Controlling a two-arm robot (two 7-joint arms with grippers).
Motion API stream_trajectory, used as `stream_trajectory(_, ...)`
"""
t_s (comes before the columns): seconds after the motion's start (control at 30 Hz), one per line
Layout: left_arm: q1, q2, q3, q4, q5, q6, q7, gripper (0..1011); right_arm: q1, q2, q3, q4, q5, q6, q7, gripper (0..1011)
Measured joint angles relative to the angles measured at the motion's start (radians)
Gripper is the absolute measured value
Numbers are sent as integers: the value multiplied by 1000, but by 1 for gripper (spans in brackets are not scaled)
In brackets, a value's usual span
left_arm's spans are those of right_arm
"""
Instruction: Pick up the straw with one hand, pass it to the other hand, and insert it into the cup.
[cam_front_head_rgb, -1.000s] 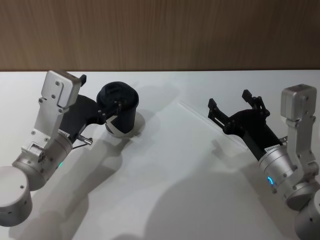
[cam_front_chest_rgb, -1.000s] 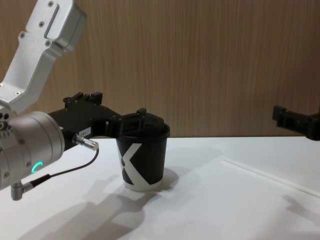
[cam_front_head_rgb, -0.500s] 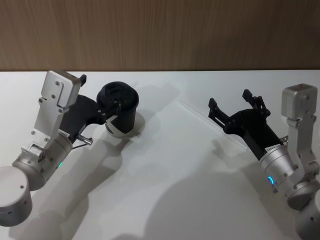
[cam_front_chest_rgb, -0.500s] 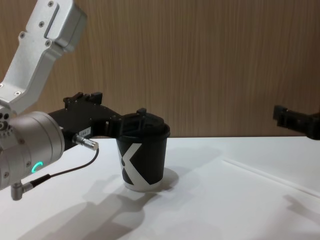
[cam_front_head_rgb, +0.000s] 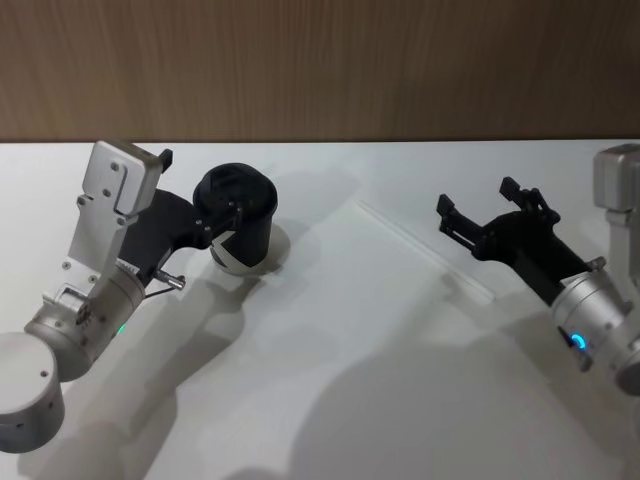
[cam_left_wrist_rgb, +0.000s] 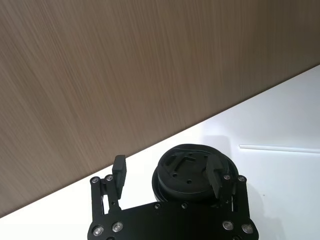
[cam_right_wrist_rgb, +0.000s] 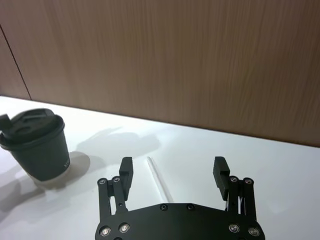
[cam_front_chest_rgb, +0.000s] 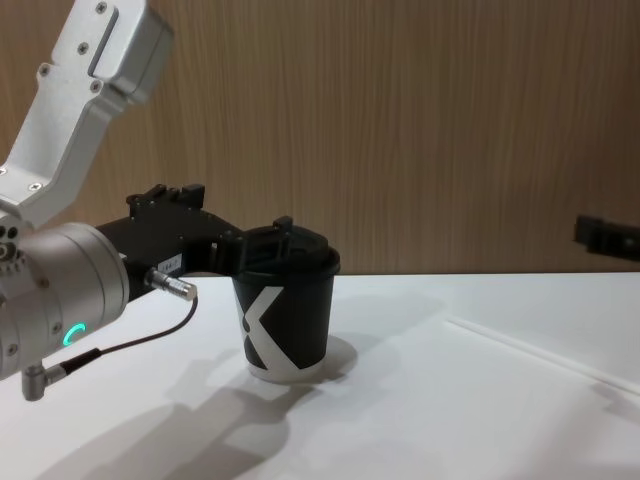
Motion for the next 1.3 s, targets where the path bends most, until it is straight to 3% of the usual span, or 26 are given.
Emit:
stream_trajectory(0.13,0,0,0,0,0,0,0,1003,22,33,16,26,35,43,49,1001)
stream_trajectory(0.4,0,0,0,0,0,0,0,1003,57,94,22,82,65,76,136,1001)
stream_trajectory(0.77,0,0,0,0,0,0,0,1003,98,164,1,168,77,59,254,1001)
stream_trajectory(1.3,0,0,0,0,0,0,0,1003,140,206,-40,248,87,33,348,1001)
